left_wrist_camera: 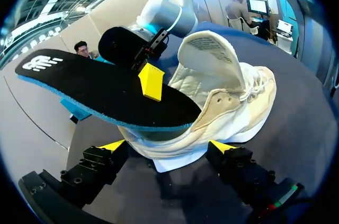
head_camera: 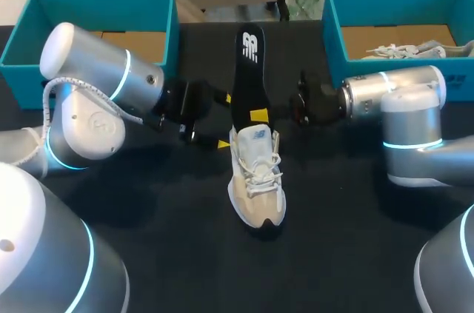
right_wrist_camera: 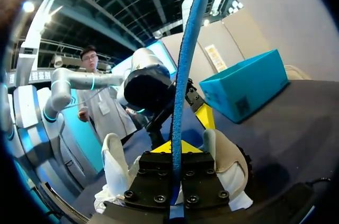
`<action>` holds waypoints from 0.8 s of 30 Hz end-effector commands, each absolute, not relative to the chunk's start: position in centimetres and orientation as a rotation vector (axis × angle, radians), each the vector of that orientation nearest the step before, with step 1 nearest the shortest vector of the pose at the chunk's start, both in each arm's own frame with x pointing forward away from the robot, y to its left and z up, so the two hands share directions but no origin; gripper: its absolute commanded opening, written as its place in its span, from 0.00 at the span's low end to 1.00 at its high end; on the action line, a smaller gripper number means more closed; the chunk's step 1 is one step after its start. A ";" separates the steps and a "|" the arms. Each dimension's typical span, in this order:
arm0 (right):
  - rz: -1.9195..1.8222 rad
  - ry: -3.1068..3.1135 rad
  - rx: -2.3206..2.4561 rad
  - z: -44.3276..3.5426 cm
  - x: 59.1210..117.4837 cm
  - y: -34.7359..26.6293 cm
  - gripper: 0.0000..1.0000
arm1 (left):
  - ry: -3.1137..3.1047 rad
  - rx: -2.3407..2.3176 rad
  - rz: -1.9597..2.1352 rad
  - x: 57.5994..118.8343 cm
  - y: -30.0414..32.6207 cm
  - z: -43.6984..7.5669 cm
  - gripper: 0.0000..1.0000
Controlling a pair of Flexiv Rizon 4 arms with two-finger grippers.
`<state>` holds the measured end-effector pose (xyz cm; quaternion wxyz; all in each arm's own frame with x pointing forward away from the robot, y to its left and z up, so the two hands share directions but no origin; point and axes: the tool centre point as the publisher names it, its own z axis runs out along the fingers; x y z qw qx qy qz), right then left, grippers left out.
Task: Take the shoe out of the shoebox, open the shoe tongue, remove and reinsert the insole, then place the shoe into the shoebox
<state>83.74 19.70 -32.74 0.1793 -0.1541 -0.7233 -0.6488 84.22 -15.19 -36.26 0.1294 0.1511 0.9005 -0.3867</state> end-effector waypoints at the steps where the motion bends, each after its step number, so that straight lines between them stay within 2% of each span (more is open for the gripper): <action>1: -1.815 -2.062 -0.437 -33.0 83.3 19.8 0.00 | 2.619 0.439 -1.120 84.2 -15.2 -36.2 1.00; 24: -1.751 -2.048 -0.521 -36.1 80.9 19.1 0.00 | 2.619 0.439 -1.120 84.2 -15.2 -36.2 1.00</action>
